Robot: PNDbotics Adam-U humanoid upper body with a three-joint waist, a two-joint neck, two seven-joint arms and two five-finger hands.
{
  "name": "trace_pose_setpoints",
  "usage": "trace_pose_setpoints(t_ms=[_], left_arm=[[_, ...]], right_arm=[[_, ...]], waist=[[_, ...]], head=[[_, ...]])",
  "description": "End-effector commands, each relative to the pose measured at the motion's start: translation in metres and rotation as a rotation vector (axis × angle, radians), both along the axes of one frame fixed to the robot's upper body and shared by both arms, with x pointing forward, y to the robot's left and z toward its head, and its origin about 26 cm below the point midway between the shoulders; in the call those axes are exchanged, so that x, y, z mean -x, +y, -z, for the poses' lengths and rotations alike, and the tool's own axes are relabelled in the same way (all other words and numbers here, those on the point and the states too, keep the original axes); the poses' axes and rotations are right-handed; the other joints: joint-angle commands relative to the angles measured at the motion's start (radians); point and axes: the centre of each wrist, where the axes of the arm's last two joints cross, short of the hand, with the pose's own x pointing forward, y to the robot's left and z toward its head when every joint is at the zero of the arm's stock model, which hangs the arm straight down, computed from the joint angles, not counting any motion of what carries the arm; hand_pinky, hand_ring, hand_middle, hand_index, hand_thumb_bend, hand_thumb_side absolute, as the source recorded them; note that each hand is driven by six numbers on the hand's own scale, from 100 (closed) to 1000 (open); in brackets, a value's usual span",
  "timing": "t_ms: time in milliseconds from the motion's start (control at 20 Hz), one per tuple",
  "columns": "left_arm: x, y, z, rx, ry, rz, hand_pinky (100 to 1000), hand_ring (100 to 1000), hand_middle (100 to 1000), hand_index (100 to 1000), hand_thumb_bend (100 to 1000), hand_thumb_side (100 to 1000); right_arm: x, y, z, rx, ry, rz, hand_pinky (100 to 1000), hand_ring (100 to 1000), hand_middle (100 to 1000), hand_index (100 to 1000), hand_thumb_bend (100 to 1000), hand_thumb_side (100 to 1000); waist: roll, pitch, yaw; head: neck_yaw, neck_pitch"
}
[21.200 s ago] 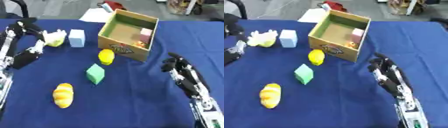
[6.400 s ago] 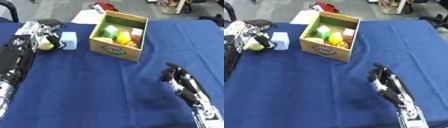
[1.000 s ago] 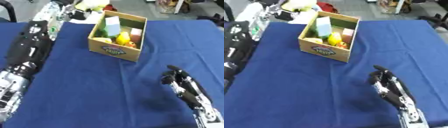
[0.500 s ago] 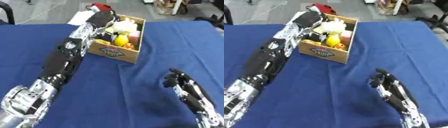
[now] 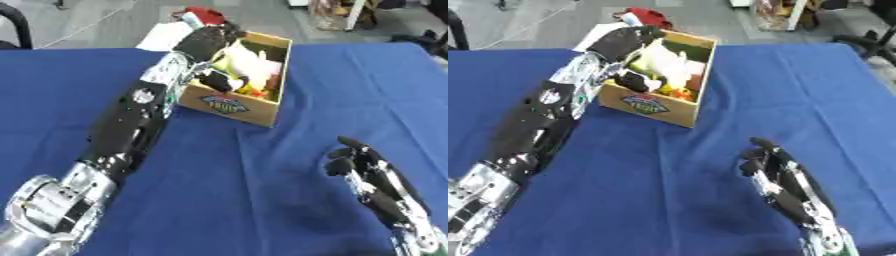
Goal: Pick up objects on the table and place them in the box.
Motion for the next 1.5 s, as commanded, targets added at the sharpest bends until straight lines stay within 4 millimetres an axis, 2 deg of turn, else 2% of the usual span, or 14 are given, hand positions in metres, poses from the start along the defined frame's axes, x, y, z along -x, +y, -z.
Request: trace_pose_setpoints(t_ms=[50,100,150,250,400,550,700,900,1050,1150,1250,1300,1400,1500], left_arm=[[0.004,0.009,-0.035,0.056,-0.132,0.006,863,903,937,1000,350,706],[0.005,0.011,-0.041,0.087,-0.159,0.012,830,855,880,968,250,608],[0.008,0.015,-0.052,0.143,-0.208,0.027,805,811,827,931,136,445],[0.019,0.029,-0.075,0.275,-0.294,0.073,778,772,786,902,100,359],[0.047,0.059,-0.104,0.458,-0.365,0.156,760,736,749,876,100,344],[0.082,0.093,-0.109,0.614,-0.373,0.204,741,701,716,849,100,447],[0.115,0.122,-0.091,0.781,-0.328,0.215,721,673,688,832,100,544],[0.153,0.139,-0.049,0.985,-0.252,0.2,702,646,663,819,100,617],[0.172,0.143,-0.013,1.111,-0.194,0.158,686,622,639,805,100,669],[0.181,0.143,0.017,1.198,-0.143,0.104,683,617,635,803,100,715],[0.193,0.141,0.048,1.303,-0.107,0.056,682,614,631,796,100,811],[0.199,0.139,0.062,1.359,-0.096,0.033,683,614,631,797,100,814],[0.207,0.135,0.082,1.445,-0.079,0.005,685,616,633,798,100,880],[0.211,0.132,0.095,1.493,-0.055,-0.016,685,615,632,796,100,896]], right_arm=[[-0.002,-0.002,-0.007,-0.004,-0.027,0.002,641,639,656,894,100,419],[-0.002,-0.002,-0.007,-0.003,-0.026,0.005,641,639,656,894,100,418],[-0.002,-0.003,-0.007,-0.003,-0.027,0.008,642,639,656,894,100,417],[-0.002,-0.006,-0.008,-0.001,-0.028,0.016,642,639,656,894,100,416],[-0.003,-0.009,-0.009,0.0,-0.034,0.03,642,639,655,894,100,417],[-0.004,-0.011,-0.011,0.0,-0.039,0.039,642,639,656,894,100,415],[-0.004,-0.013,-0.013,-0.002,-0.045,0.049,641,639,656,893,100,417],[-0.005,-0.014,-0.016,-0.007,-0.054,0.058,641,639,656,893,100,417],[-0.005,-0.015,-0.016,-0.009,-0.056,0.064,641,639,656,893,100,415],[-0.005,-0.015,-0.016,-0.008,-0.055,0.068,641,639,655,893,100,413],[-0.006,-0.014,-0.018,-0.01,-0.059,0.07,641,639,656,893,100,410],[-0.006,-0.014,-0.018,-0.012,-0.062,0.072,641,639,656,893,100,410],[-0.006,-0.015,-0.019,-0.017,-0.064,0.078,641,639,656,893,100,412],[-0.006,-0.015,-0.018,-0.017,-0.062,0.081,640,639,656,893,100,411]], waist=[[-0.01,-0.012,0.004],[-0.009,-0.013,0.006],[-0.008,-0.014,0.011],[-0.004,-0.018,0.025],[0.004,-0.023,0.052],[0.007,-0.026,0.08],[0.01,-0.027,0.107],[0.008,-0.028,0.133],[0.005,-0.029,0.144],[0.003,-0.029,0.149],[-0.004,-0.026,0.155],[-0.007,-0.025,0.16],[-0.011,-0.023,0.169],[-0.013,-0.023,0.174]], head=[[-0.005,-0.012],[-0.007,-0.012],[-0.011,-0.011],[-0.021,-0.008],[-0.036,-0.004],[-0.053,-0.004],[-0.062,-0.007],[-0.069,-0.008],[-0.062,-0.007],[-0.056,-0.007],[-0.054,-0.008],[-0.051,-0.007],[-0.044,-0.005],[-0.037,-0.002]])
